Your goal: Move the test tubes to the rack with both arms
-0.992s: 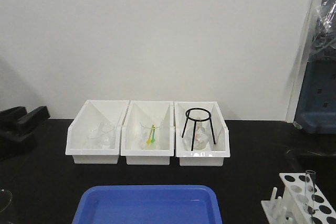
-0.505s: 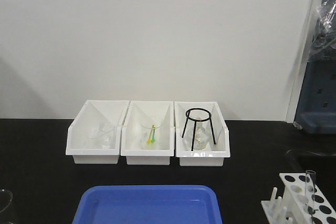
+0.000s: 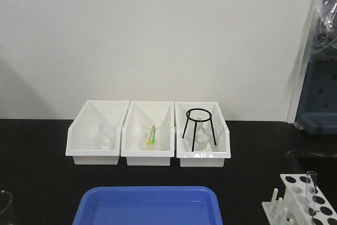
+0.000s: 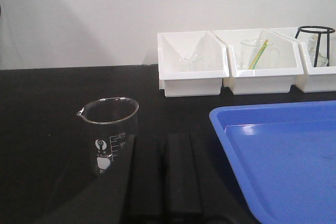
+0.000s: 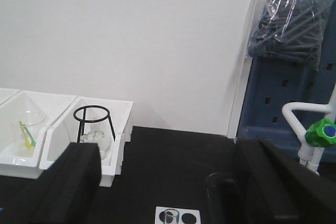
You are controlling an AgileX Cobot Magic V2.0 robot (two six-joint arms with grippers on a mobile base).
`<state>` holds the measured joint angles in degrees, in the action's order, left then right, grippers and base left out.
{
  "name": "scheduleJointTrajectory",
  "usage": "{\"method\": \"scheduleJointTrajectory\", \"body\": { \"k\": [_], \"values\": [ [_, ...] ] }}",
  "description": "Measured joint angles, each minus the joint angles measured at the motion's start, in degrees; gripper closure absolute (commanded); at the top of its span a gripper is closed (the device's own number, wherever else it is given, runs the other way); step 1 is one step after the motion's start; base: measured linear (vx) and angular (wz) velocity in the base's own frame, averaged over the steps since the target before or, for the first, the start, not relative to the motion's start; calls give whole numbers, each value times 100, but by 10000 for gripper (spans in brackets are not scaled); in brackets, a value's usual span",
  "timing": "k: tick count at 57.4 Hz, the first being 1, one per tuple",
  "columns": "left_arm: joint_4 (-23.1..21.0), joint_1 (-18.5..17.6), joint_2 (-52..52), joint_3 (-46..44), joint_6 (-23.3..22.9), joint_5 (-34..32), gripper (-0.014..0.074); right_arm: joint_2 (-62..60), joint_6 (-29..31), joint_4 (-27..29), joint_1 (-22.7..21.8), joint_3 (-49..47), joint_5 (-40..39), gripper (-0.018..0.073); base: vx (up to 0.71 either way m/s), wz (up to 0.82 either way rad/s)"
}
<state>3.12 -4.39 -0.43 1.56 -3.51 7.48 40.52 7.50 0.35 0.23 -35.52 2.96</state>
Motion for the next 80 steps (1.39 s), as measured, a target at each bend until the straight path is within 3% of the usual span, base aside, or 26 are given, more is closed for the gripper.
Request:
{"method": "scheduleJointTrajectory", "body": {
  "k": [14,28,59,80],
  "values": [
    [-886,0,-31,0,-4,128,602,0,0,0,0,0,0,-1,0,0],
    [-463,0,-31,0,-13,159,602,0,0,0,0,0,0,-1,0,0],
    [-437,0,-31,0,-13,159,602,-129,14,-35,0,174,-52,11,0,0],
    [-437,0,-31,0,-13,159,602,-2076,497,-209,-133,1462,-220,151,0,0]
  ]
}}
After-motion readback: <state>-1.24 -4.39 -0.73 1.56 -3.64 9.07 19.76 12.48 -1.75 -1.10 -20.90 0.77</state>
